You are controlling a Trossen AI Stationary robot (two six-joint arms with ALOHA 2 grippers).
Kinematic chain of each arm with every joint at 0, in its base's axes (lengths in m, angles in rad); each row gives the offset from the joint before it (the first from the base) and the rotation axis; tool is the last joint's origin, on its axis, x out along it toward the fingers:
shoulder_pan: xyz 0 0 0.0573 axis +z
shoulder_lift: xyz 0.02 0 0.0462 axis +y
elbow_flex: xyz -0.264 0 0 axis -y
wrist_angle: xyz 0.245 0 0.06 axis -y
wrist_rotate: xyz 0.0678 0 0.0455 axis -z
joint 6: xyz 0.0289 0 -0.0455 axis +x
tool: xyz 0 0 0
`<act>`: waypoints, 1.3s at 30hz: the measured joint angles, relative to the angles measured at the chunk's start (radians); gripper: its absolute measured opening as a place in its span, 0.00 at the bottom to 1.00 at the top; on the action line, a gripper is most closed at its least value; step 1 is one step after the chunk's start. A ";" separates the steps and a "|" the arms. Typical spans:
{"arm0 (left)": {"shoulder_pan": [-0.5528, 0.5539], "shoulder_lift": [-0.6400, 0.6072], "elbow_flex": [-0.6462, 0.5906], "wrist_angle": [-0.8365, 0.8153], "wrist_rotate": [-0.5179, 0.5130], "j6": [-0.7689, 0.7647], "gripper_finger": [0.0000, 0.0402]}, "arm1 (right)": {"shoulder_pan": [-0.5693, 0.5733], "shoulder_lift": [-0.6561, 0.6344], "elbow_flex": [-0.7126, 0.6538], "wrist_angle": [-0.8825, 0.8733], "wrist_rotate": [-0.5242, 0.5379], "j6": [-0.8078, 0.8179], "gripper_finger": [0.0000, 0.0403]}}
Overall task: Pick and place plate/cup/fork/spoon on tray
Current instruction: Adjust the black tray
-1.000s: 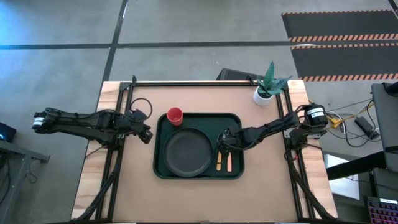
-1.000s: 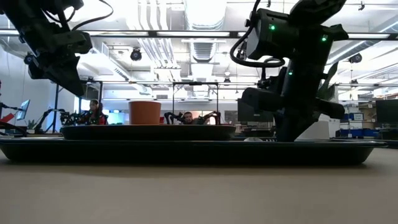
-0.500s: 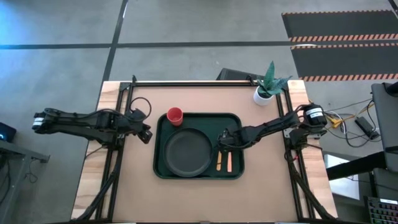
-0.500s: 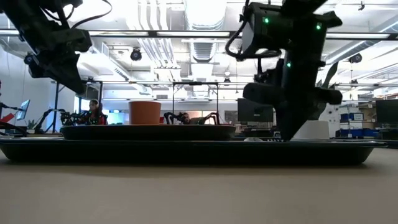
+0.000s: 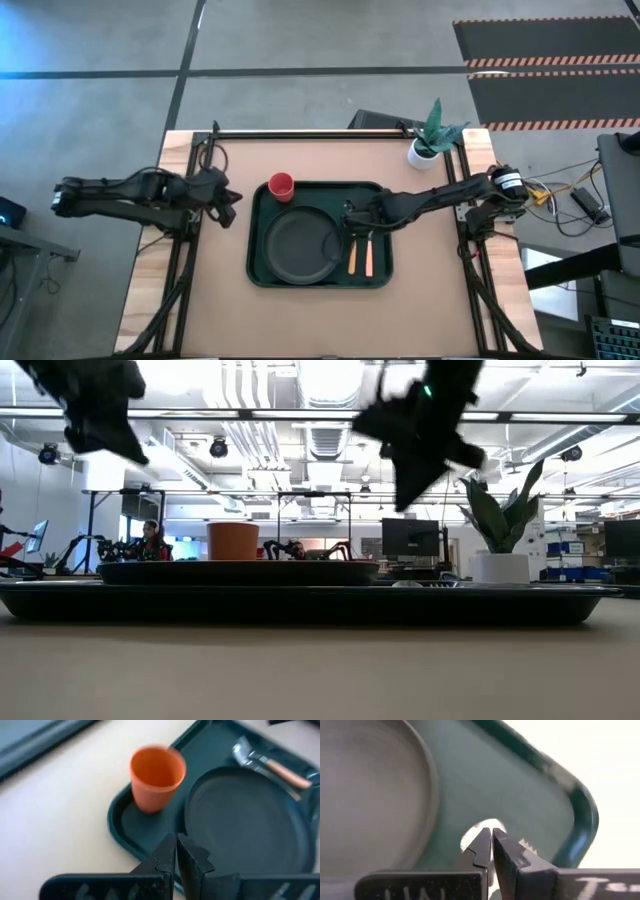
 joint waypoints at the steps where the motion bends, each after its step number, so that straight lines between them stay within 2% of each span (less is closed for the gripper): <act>1: 0.000 -0.005 0.017 0.001 0.000 0.024 0.00 | 0.000 0.000 0.028 0.001 0.011 -0.043 0.02; 5: 0.000 -0.027 0.081 0.002 0.000 0.048 0.00 | 0.004 0.000 0.144 0.003 0.054 -0.186 0.02; 11: 0.000 -0.065 0.113 0.028 0.004 -0.110 0.00 | 0.011 0.000 0.323 0.003 0.055 -0.372 0.02; 17: 0.000 -0.106 0.089 -0.019 0.077 -0.043 0.00 | 0.012 -0.002 0.506 -0.003 0.048 -0.556 0.02; 19: 0.000 -0.120 0.088 -0.050 0.089 -0.067 0.00 | 0.016 -0.002 0.572 -0.027 0.046 -0.574 0.02; 21: 0.000 -0.141 0.088 -0.076 0.093 -0.108 0.00 | 0.020 -0.002 0.641 -0.056 0.039 -0.526 0.02; 24: 0.000 -0.170 0.088 -0.072 0.092 -0.130 0.00 | 0.020 -0.006 0.747 -0.135 -0.037 -0.538 0.02; 27: 0.000 -0.195 0.087 -0.029 0.102 0.008 0.00 | 0.025 -0.014 0.828 -0.159 -0.150 -0.669 0.02; 30: 0.000 -0.221 0.083 0.091 0.114 0.208 0.00 | 0.032 -0.027 0.876 -0.168 -0.283 -0.777 0.02; 33: 0.000 -0.242 0.077 0.207 0.152 0.346 0.00 | 0.032 -0.045 0.907 -0.261 -0.404 -0.856 0.02; 36: 0.000 -0.259 0.077 0.241 0.221 0.431 0.00 | 0.031 -0.072 0.928 -0.389 -0.405 -0.829 0.02; 39: -0.001 -0.281 0.066 0.235 0.249 0.443 0.00 | 0.031 -0.121 0.924 -0.474 -0.328 -0.772 0.02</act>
